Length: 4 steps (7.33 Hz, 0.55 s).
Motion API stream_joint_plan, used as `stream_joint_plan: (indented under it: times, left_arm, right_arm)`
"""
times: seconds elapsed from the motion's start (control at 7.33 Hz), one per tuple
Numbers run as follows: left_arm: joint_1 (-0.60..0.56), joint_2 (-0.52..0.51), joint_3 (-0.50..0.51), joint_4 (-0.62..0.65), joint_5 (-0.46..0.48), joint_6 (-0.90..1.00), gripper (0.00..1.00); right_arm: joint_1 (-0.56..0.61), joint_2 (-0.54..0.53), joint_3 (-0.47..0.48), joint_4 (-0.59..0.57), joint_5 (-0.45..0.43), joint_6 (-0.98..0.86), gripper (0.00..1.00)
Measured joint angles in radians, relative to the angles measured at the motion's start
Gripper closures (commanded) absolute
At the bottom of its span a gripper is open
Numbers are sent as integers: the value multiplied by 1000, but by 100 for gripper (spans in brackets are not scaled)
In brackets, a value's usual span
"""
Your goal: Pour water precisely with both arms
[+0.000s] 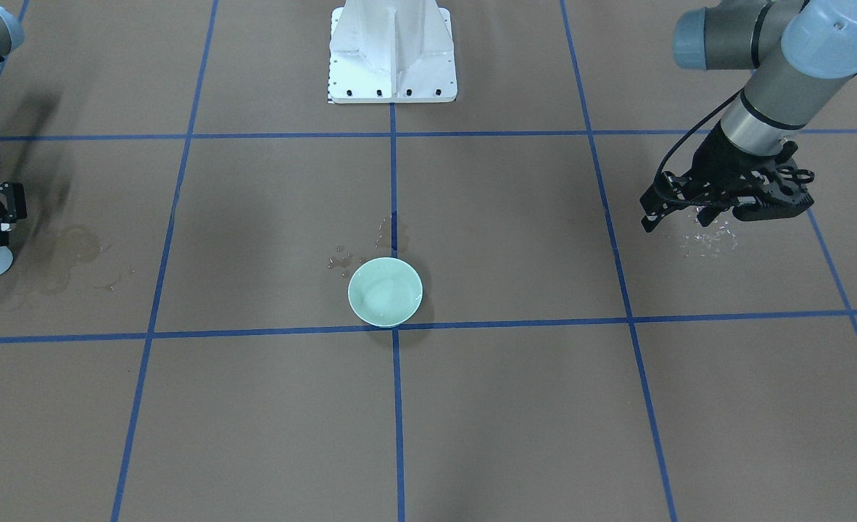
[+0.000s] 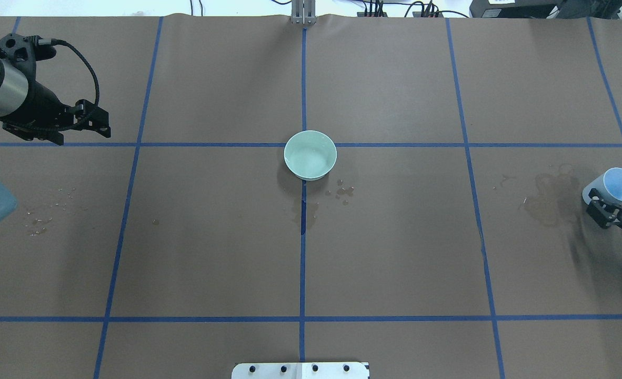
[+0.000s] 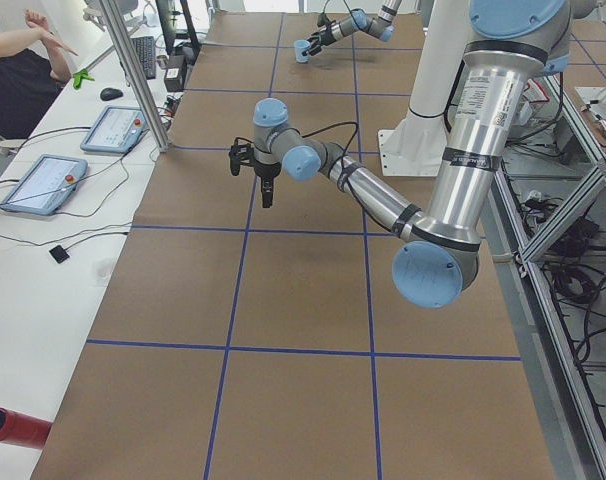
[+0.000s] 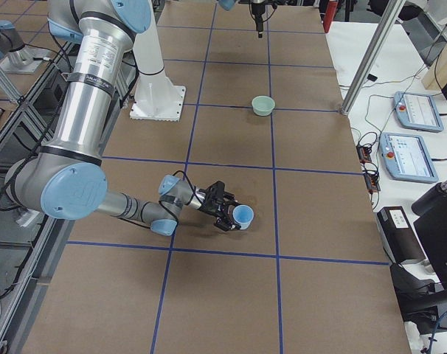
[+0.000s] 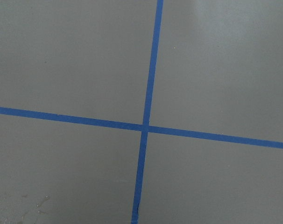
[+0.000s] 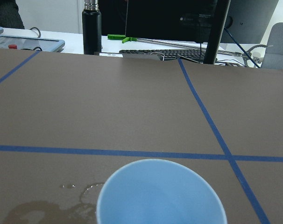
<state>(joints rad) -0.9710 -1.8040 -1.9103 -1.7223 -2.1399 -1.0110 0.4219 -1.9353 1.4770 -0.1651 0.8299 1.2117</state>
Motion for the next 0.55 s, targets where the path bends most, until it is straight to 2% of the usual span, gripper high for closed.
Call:
stream_joint_plan:
  times: [0.55]
  left_arm:
    - [0,0,-2,1,-1,-1,0]
  right_arm:
    - [-10,-24,33,2,4,0,1]
